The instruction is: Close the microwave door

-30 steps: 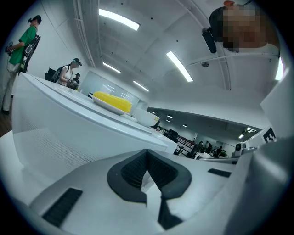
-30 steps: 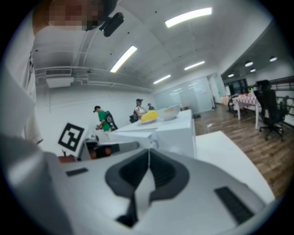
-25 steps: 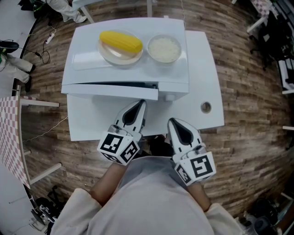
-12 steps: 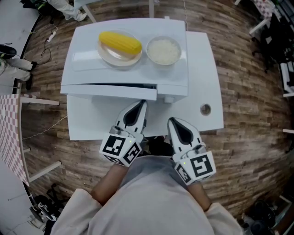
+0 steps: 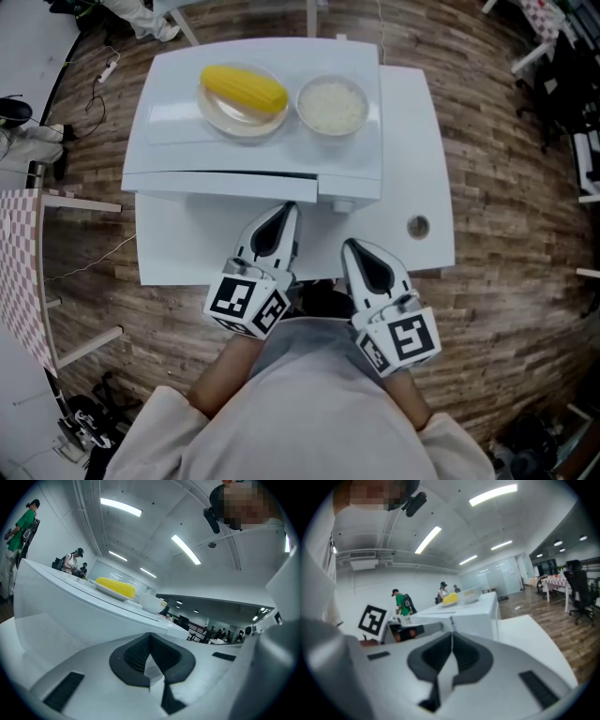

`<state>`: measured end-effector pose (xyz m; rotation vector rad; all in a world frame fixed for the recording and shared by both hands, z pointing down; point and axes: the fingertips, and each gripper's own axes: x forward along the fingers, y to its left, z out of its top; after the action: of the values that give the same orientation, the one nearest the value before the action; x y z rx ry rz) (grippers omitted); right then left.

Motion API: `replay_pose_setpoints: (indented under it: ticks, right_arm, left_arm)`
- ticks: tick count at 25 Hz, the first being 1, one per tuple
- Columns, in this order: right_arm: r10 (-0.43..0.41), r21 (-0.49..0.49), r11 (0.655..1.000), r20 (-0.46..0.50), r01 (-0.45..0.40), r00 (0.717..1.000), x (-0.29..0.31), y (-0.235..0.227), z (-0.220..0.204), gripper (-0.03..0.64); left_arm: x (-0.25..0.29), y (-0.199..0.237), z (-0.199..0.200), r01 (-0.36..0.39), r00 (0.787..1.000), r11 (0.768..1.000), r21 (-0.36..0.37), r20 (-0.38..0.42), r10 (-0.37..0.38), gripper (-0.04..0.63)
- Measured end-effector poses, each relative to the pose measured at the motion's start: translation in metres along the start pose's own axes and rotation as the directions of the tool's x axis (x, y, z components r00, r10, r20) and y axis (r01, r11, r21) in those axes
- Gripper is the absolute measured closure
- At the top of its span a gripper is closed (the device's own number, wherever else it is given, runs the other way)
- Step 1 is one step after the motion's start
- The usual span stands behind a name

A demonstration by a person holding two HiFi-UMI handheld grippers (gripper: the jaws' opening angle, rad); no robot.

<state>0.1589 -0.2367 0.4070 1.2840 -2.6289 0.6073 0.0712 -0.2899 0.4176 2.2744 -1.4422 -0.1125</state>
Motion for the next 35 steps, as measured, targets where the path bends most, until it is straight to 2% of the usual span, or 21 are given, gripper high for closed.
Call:
replay_pose_setpoints:
  ticks: [8,12,20,29,35]
  right_arm:
    - [0.008,-0.006,1.000,0.000,-0.008,1.000,0.001,0.002,0.001,0.594]
    - [0.002,-0.001,1.000,0.007,-0.002,1.000,0.000,0.002,0.003,0.594]
    - [0.001,0.004,1.000,0.027,-0.001,1.000,0.002,0.020,0.006,0.594]
    - [-0.044,-0.008,0.999,0.057,0.045,0.997,-0.011,0.061,0.003,0.594]
    - [-0.078,-0.001,0.997,0.093,0.079,0.993,-0.024,0.096,0.000,0.594]
  left_arm:
    - [0.011,0.003,0.003,-0.020,1.000,1.000,0.002,0.007,0.020,0.576]
    - [0.009,0.003,0.003,-0.003,1.000,1.000,0.012,0.013,0.002,0.575]
    - [0.002,-0.001,-0.001,0.041,0.998,0.999,0.013,-0.049,-0.040,0.575]
    - [-0.047,-0.007,-0.001,0.101,0.993,0.995,-0.003,-0.067,-0.101,0.575]
    - [-0.090,-0.012,0.010,0.132,0.990,0.990,0.041,-0.053,-0.129,0.576]
